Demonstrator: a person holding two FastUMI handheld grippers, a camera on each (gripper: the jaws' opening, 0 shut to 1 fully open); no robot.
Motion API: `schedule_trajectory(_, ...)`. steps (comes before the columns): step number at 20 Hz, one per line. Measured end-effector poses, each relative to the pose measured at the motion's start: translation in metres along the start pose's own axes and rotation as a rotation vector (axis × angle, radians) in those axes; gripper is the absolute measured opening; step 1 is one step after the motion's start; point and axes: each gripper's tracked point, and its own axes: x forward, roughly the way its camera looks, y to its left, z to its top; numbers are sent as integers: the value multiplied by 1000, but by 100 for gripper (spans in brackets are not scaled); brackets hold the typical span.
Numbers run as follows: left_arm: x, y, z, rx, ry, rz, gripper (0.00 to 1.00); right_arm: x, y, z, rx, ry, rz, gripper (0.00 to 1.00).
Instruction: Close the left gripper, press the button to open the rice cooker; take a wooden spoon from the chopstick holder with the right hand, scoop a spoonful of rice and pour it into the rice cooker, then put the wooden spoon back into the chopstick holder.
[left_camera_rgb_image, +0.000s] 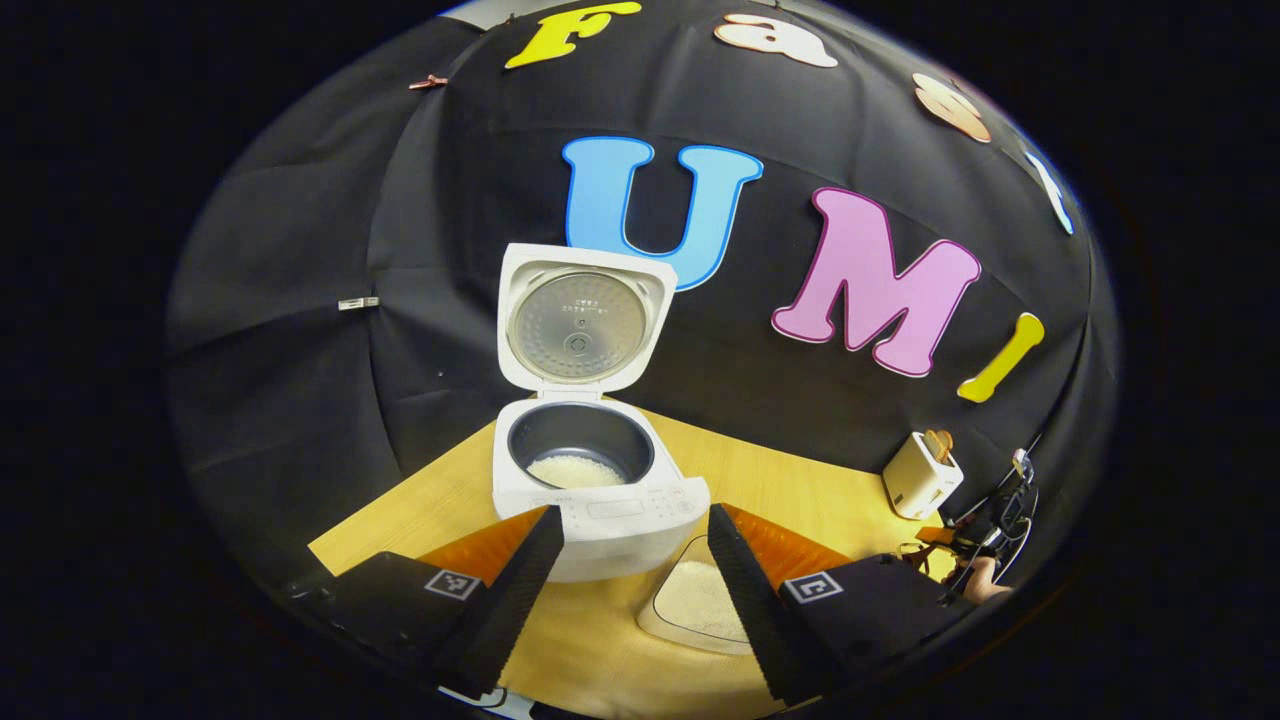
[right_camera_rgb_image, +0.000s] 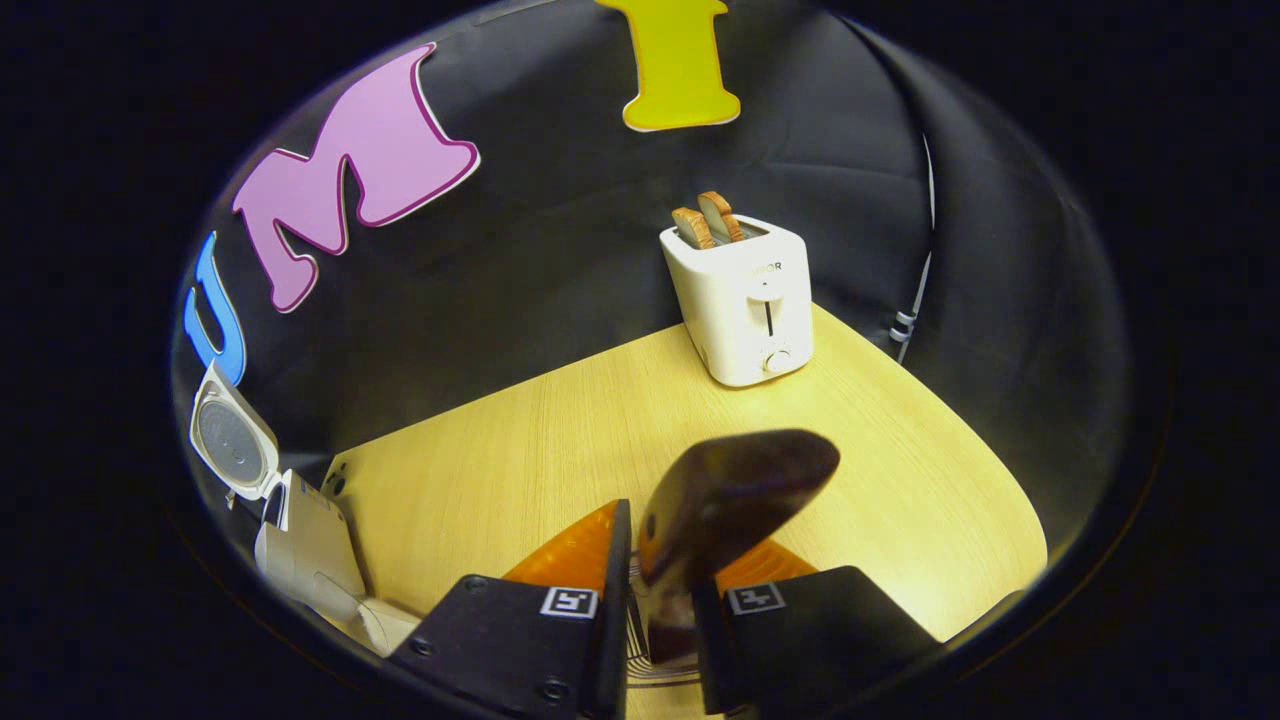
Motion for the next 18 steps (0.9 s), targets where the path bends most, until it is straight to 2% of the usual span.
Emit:
schedule_trajectory(1, 0, 0, 3, -5, -5, 0, 94, -4, 0, -2, 1, 8, 2, 29)
schedule_trajectory(3, 3, 1, 10, 0, -18, 8, 94, -12, 0, -3, -5, 15, 13, 64)
schedule_trajectory(5, 7, 4, 21, 13, -35, 22, 94, -23, -6, -1, -36, 18, -8, 99)
schedule_trajectory(9, 20, 14, 58, 8, -92, 44, 94, -48, -8, 11, -80, -7, -11, 99)
schedule_trajectory(14, 38, 23, 135, 41, -205, 74, 94, -73, -32, 4, -92, -12, -59, 99)
schedule_trajectory(18, 65, 45, 185, 63, -221, 156, 94, -98, -51, -13, -98, 18, -108, 99)
